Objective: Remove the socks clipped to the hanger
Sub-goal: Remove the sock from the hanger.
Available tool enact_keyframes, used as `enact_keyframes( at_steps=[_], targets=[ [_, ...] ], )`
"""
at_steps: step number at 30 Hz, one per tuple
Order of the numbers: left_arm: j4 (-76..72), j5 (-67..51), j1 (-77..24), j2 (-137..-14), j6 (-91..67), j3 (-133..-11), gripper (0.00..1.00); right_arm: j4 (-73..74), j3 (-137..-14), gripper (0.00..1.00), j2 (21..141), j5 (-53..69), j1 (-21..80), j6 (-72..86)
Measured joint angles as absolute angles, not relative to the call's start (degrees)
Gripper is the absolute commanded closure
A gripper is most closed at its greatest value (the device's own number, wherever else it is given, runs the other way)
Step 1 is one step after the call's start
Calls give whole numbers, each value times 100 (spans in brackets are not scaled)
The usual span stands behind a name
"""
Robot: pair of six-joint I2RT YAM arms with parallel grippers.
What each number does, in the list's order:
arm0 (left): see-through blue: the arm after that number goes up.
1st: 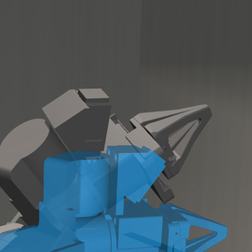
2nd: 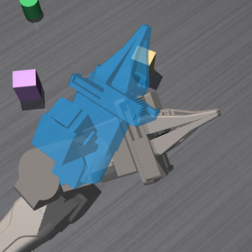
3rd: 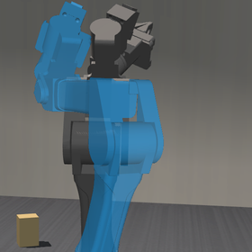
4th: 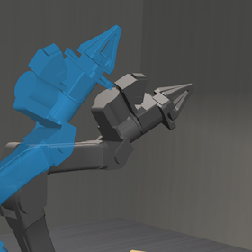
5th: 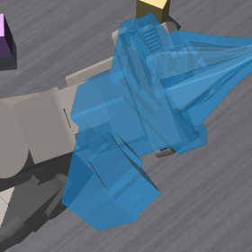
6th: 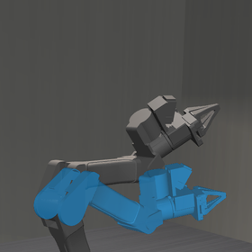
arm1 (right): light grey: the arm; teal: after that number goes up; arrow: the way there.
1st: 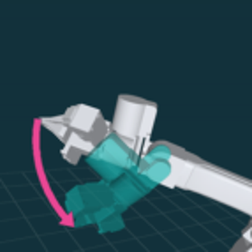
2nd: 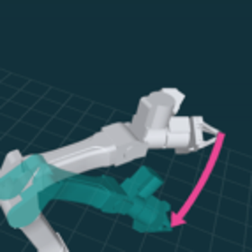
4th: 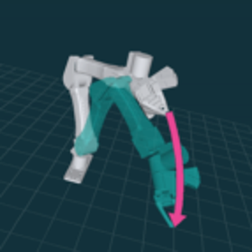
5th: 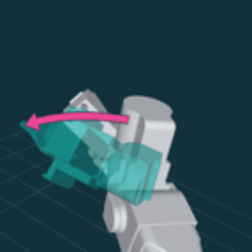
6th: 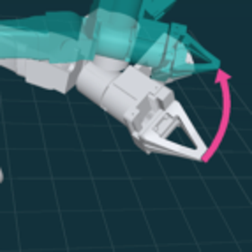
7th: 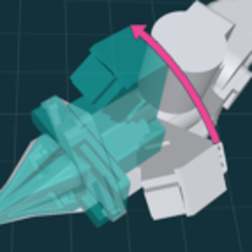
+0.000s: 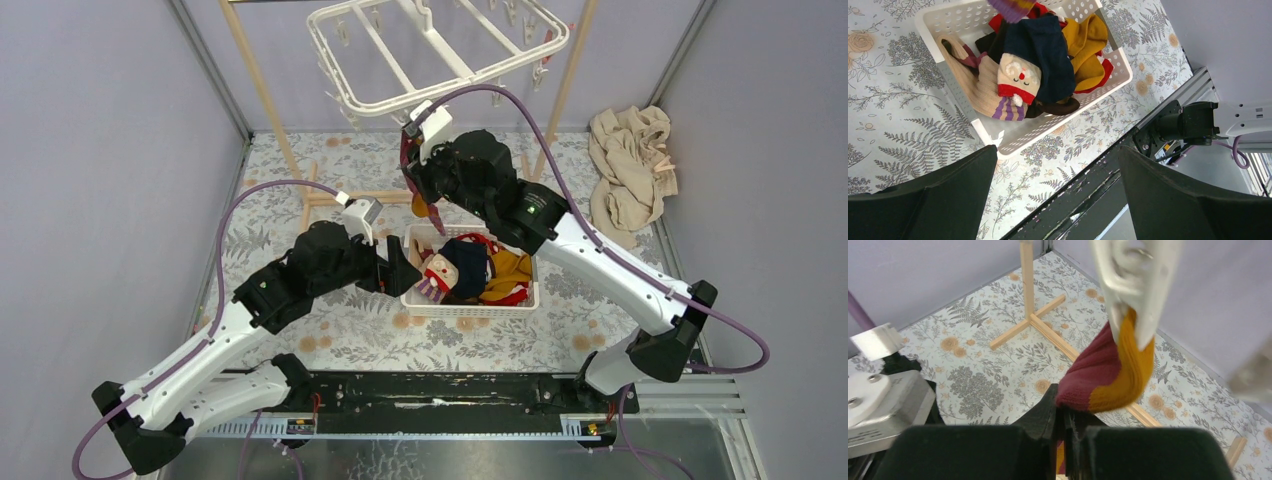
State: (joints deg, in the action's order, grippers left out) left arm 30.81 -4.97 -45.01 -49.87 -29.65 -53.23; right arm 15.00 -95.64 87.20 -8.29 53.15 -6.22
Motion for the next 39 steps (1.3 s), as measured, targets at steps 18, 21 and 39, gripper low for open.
enact_keyframes(
  at_steps=[18, 21, 39],
  targets=[
    [2814, -510, -4501, -5052, -3094, -5170, 2, 1647, -9544, 100, 8235, 766, 4595, 355],
    [2545, -510, -4501, -5028, -3142, -5022, 2, 1647, -9544, 100, 8243, 1138, 4480, 578],
    [351, -493, -4501, -4740, -3354, -3859, 2, 1601, -9544, 100, 8270, 2381, 4482, 1275]
  ],
)
